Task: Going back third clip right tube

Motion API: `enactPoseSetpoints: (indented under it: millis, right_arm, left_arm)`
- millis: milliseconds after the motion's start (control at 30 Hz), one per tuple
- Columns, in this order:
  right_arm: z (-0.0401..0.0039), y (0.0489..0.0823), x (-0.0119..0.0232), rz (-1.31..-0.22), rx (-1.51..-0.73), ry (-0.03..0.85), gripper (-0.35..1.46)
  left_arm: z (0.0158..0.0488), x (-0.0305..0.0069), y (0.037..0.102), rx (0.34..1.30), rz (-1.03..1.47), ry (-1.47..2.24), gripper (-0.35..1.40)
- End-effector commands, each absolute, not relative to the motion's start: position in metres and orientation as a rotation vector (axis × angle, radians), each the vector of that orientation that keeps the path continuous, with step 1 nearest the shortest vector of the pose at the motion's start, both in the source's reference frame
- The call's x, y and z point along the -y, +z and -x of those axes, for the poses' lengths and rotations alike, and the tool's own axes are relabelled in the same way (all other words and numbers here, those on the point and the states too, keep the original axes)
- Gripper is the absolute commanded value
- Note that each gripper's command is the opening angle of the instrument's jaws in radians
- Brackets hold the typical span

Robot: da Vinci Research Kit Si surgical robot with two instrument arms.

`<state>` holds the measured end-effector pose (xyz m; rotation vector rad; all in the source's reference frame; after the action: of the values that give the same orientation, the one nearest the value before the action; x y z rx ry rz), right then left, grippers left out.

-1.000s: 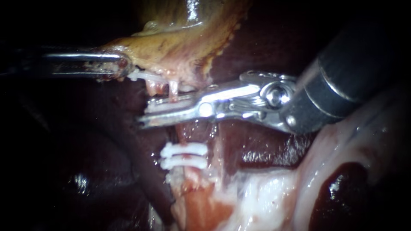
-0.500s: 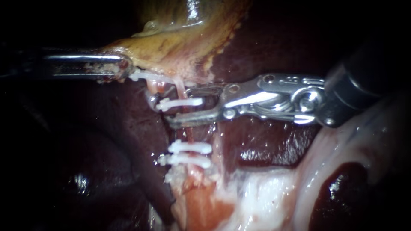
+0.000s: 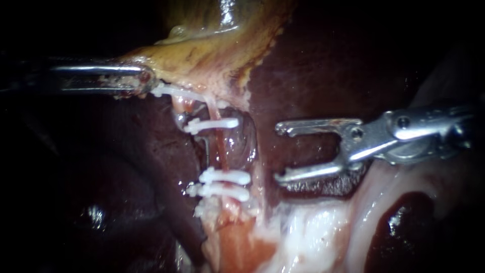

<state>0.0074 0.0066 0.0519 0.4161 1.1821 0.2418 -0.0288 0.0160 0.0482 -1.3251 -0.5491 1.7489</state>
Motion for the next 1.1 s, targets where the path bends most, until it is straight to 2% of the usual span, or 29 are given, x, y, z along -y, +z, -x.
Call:
enactPoseSetpoints:
  millis: [33,267,567,1100]
  right_arm:
    - [-0.0071,0.0518,-0.0068,-0.415,-1.184,0.237,0.50]
    - [-0.0058,0.0509,-0.0076,-0.405,-1.190,0.214,0.50]
    - [-0.0054,0.0509,-0.0075,-0.404,-1.192,0.206,0.50]
    - [-0.0051,0.0507,-0.0074,-0.402,-1.194,0.199,0.50]
  left_arm:
    - [0.0288,-0.0160,0.0484,0.548,1.324,1.749,-0.35]
    - [0.0293,-0.0157,0.0487,0.539,1.323,1.749,-0.35]
    - [0.0326,-0.0146,0.0514,0.539,1.341,1.764,-0.35]
    - [0.0345,-0.0144,0.0536,0.539,1.352,1.767,-0.35]
